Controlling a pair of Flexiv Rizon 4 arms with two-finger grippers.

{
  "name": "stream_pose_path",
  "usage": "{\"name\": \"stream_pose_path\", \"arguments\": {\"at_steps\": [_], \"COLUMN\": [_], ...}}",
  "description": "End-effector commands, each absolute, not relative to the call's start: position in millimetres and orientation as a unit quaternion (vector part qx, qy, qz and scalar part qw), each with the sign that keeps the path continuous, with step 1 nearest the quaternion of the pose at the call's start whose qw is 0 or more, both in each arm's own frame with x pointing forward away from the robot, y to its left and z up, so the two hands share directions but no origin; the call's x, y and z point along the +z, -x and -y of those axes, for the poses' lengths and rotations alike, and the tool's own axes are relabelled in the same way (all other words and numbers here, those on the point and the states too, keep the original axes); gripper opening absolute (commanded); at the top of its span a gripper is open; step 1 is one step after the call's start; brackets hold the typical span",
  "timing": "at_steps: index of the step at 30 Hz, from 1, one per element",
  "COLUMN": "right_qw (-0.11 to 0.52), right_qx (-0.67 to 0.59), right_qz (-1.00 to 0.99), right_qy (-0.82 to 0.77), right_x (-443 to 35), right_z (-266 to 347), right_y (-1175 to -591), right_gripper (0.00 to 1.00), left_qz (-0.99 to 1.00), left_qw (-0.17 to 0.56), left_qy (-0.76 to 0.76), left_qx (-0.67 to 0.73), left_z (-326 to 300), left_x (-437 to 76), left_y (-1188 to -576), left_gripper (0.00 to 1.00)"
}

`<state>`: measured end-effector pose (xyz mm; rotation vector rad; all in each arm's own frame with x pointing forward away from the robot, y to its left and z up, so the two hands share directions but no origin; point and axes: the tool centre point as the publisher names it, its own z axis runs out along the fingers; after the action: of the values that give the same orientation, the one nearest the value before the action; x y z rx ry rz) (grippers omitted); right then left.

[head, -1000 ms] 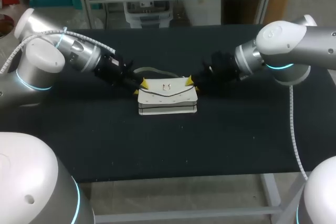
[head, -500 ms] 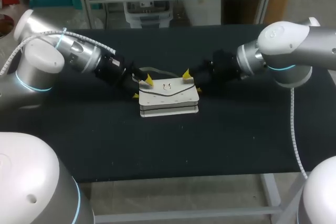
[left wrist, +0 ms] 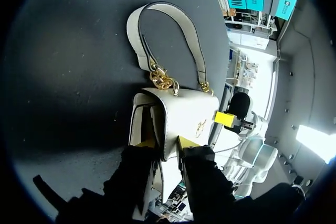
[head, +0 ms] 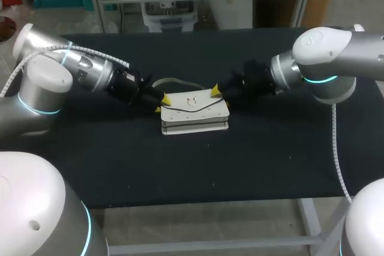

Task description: Pick up the bag, open it, inspect its contents, close it, and place it on the opposite side

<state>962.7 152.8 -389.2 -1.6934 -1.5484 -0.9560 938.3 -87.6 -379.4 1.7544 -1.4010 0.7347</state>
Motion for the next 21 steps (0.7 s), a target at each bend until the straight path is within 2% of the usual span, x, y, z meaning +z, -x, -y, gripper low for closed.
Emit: {"name": "stream_pose_path", "arguments": {"at_steps": [1,7,8,9,10,11,12,14,15,18,20,21], "right_qw": [0.316,0.300,0.300,0.300,0.302,0.302,0.302,0.305,0.304,0.304,0.304,0.303], "right_qx": [-0.376,-0.393,-0.393,-0.394,-0.391,-0.392,-0.391,-0.391,-0.391,-0.392,-0.393,-0.393], "right_qz": [0.592,0.600,0.600,0.601,0.603,0.602,0.602,0.601,0.600,0.598,0.598,0.598], "right_qy": [0.640,0.629,0.628,0.628,0.627,0.627,0.627,0.627,0.628,0.629,0.629,0.629], "right_x": [-384.9,-367.9,-367.4,-367.0,-366.9,-367.2,-368.3,-370.5,-371.2,-371.8,-371.8,-371.8], "right_z": [-155.8,-153.9,-154.0,-153.9,-153.7,-153.7,-153.6,-153.0,-152.5,-151.8,-151.8,-151.8], "right_y": [-960.1,-957.1,-957.2,-957.3,-957.3,-957.2,-956.9,-956.1,-955.5,-954.6,-954.5,-954.4], "right_gripper": [0.00,0.00,0.00,0.00,0.00,0.00,0.10,0.81,1.00,1.00,1.00,1.00], "left_qz": [0.552,0.562,0.563,0.565,0.565,0.565,0.565,0.565,0.565,0.565,0.563,0.561], "left_qw": [0.380,0.364,0.362,0.359,0.358,0.358,0.357,0.356,0.356,0.356,0.358,0.361], "left_qy": [-0.683,-0.681,-0.681,-0.682,-0.682,-0.682,-0.682,-0.682,-0.682,-0.682,-0.683,-0.683], "left_qx": [0.290,0.297,0.297,0.296,0.296,0.296,0.296,0.296,0.297,0.298,0.299,0.298], "left_z": [91.9,94.7,95.1,95.8,96.4,96.9,97.1,97.1,97.0,96.9,96.5,96.3], "left_x": [-382.0,-369.6,-368.6,-367.9,-367.6,-367.1,-366.5,-364.9,-364.2,-363.6,-364.5,-366.0], "left_y": [-942.5,-936.7,-936.5,-936.2,-936.1,-936.0,-935.9,-935.3,-934.9,-934.2,-933.5,-933.5], "left_gripper": [0.00,0.00,0.24,0.42,0.89,1.00,1.00,1.00,1.00,0.96,0.75,0.58]}}
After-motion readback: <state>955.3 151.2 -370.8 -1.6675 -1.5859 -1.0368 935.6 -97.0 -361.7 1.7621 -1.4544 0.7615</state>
